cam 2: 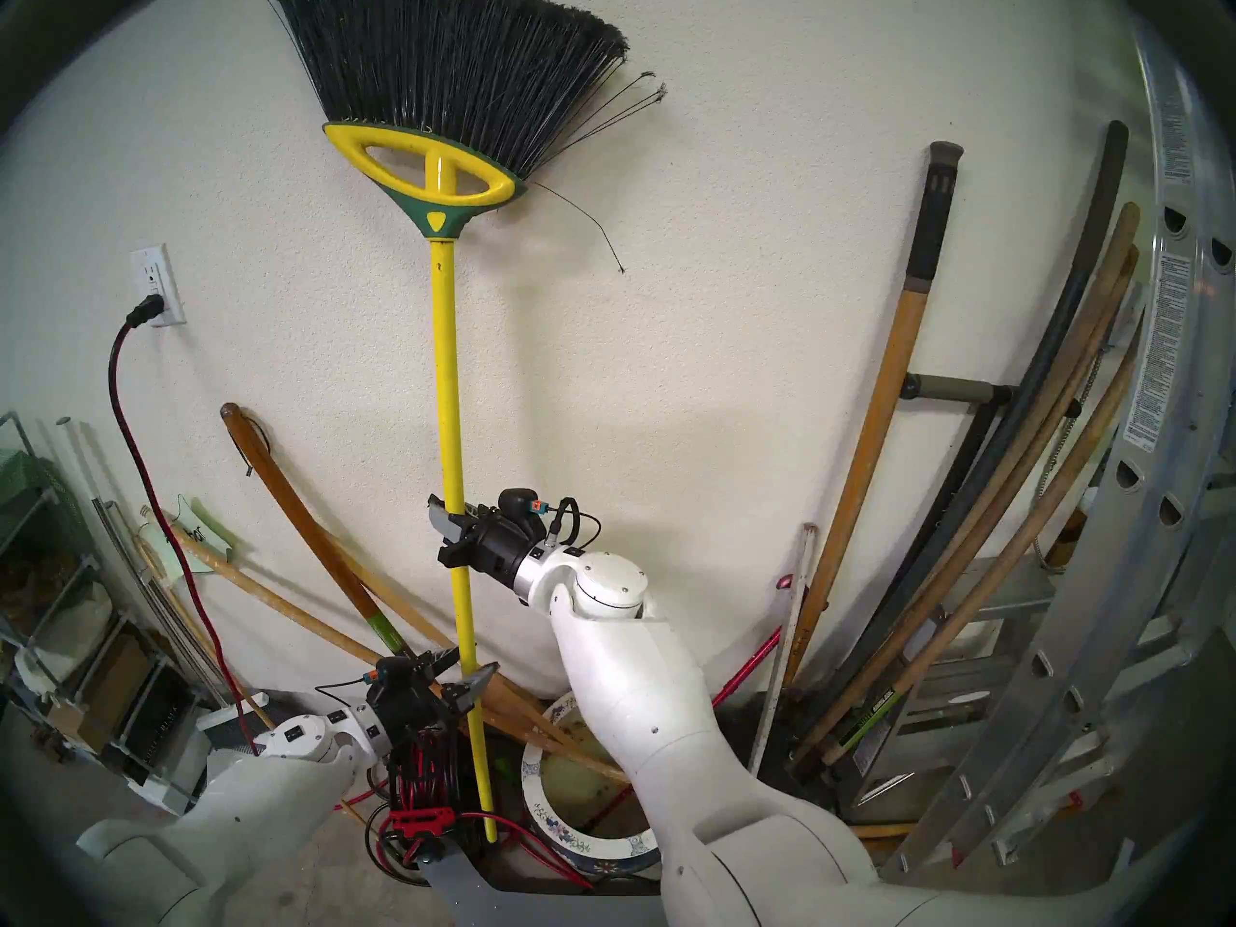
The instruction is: Take wooden sticks or brooms out of the pot
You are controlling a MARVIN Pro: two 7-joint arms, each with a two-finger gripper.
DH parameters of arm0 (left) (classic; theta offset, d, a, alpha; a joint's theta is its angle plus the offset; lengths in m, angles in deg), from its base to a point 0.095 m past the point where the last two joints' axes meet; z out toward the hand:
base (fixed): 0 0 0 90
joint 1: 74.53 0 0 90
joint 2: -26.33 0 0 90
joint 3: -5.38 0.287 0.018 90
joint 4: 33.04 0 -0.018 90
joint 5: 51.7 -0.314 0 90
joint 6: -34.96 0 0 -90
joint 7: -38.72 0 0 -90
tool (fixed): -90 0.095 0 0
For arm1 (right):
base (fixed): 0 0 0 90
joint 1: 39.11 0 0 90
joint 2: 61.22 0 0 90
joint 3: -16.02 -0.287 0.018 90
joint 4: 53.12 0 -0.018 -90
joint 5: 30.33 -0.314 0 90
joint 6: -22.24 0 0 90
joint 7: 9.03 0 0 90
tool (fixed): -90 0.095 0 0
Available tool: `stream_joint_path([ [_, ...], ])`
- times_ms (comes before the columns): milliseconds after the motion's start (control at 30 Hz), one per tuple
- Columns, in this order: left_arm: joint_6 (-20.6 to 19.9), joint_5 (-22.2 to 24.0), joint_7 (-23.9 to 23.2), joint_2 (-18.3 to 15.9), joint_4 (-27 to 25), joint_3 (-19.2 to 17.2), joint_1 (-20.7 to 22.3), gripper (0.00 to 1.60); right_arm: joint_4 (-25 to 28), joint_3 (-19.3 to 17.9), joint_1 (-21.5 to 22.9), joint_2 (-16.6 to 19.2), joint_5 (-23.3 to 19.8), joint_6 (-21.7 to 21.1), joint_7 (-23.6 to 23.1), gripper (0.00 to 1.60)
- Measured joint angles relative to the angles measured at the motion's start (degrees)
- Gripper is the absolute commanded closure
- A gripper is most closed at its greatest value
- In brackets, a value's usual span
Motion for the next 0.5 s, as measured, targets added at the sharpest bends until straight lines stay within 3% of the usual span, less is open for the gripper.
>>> stream_joint_path([
  [500, 3.87, 2.19, -5.31, 3.74, 10.31, 1.22, 4.48, 1.60, -1.22, 0.51, -0.10, 0.20, -0.25, 0.37, 1.56, 1.60],
])
